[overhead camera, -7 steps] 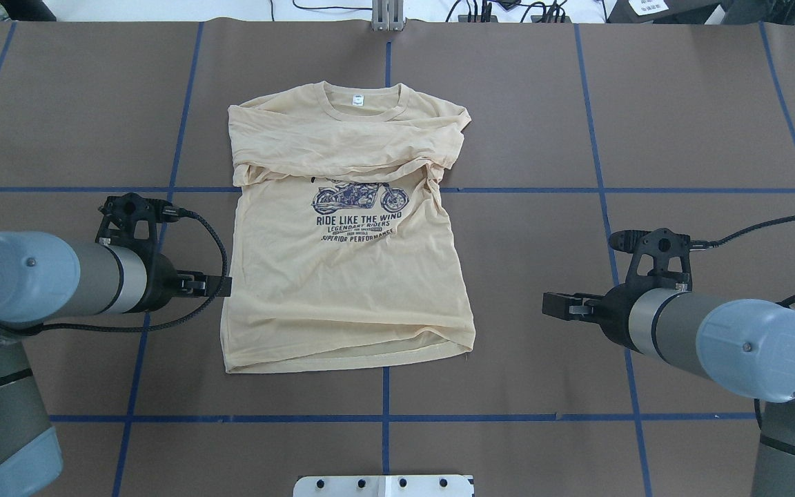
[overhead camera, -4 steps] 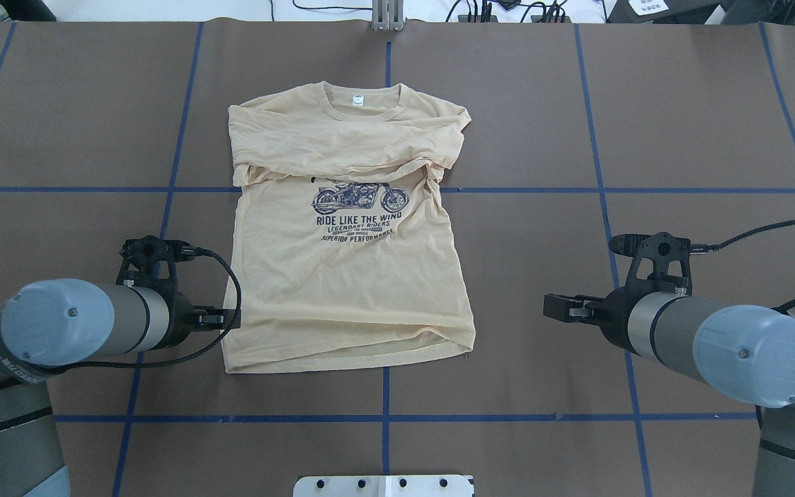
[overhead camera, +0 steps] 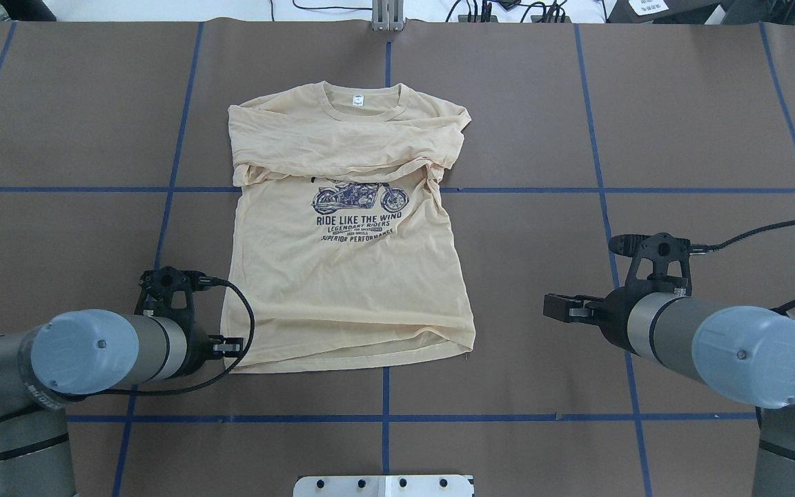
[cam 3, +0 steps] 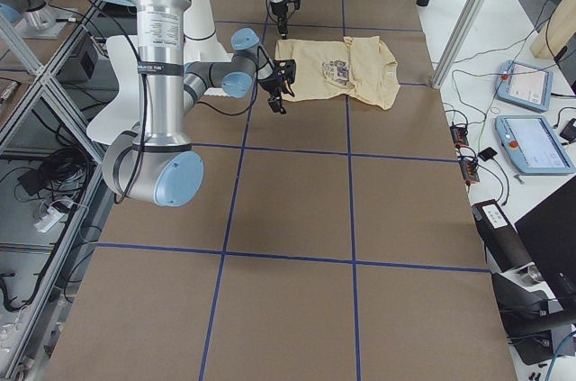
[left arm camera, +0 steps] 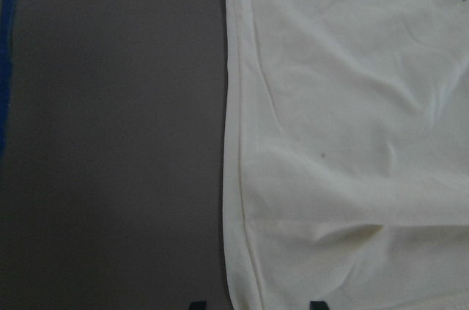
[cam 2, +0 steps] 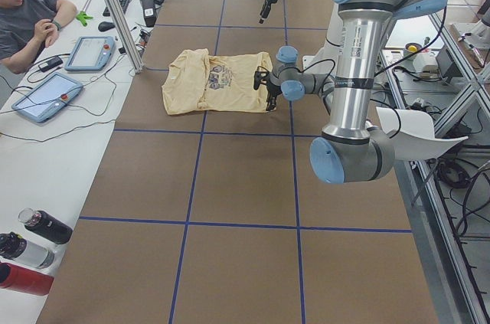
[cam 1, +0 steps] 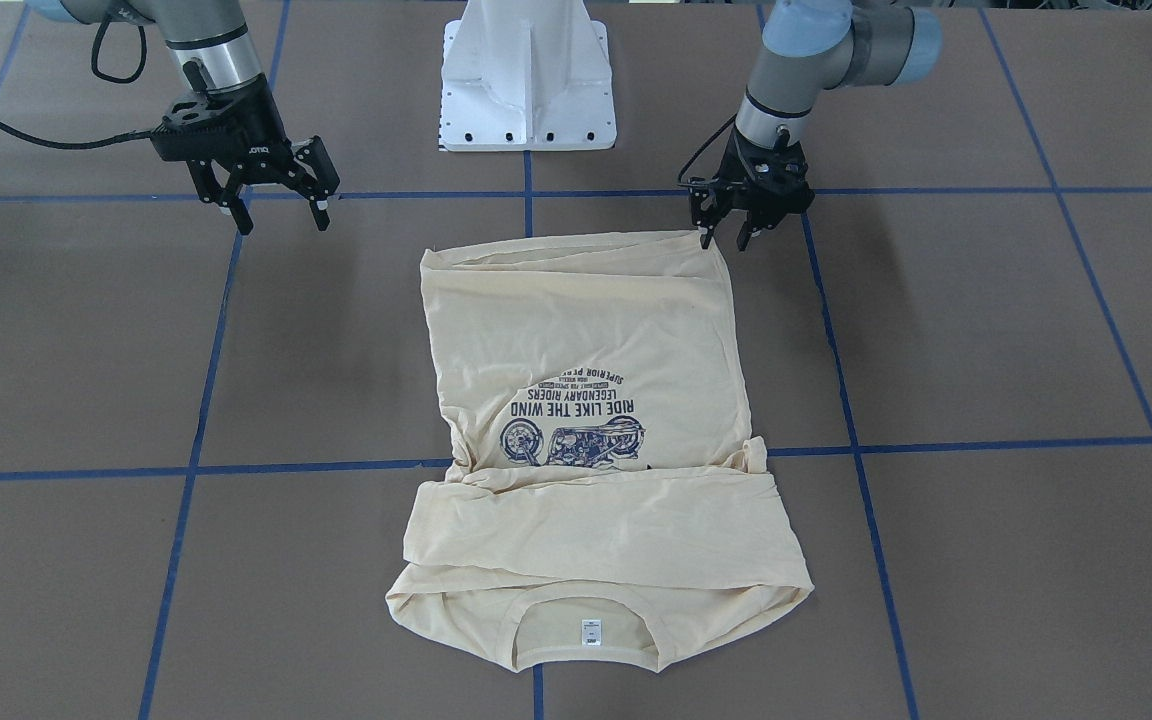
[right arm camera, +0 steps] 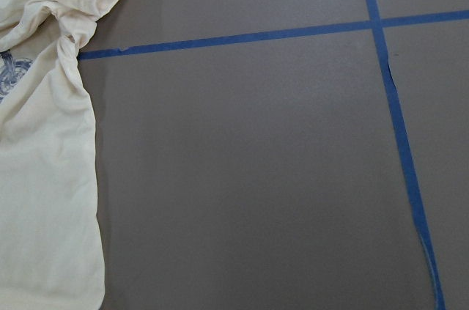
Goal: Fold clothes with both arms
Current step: 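Grasp the hem corner with the left gripper while the right gripper approaches the other corner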
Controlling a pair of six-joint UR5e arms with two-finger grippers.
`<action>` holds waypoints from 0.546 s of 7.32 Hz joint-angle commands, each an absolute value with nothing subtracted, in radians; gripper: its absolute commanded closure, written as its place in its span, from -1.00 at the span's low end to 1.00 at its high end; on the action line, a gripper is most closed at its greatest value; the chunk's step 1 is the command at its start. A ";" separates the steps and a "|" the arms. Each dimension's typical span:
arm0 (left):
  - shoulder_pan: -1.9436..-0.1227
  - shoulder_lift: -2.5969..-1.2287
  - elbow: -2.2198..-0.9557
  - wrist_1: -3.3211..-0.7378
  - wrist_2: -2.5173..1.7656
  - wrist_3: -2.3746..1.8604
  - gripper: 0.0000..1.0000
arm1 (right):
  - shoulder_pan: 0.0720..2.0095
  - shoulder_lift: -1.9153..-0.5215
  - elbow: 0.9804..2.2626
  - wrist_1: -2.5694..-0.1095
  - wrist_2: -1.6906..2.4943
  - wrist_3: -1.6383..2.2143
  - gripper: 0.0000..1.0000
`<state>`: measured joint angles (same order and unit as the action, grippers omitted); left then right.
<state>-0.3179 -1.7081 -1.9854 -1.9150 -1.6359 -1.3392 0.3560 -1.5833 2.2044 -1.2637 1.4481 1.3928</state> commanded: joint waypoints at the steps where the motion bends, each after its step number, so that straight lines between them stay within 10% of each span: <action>1: -0.287 -1.709 -1.979 -1.911 -1.635 -1.355 -0.01 | 0.354 -1.583 2.204 -1.264 1.448 1.393 -1.00; 4: -0.282 -1.713 -1.973 -1.908 -1.638 -1.355 0.29 | 0.354 -1.582 2.204 -1.264 1.448 1.393 -1.00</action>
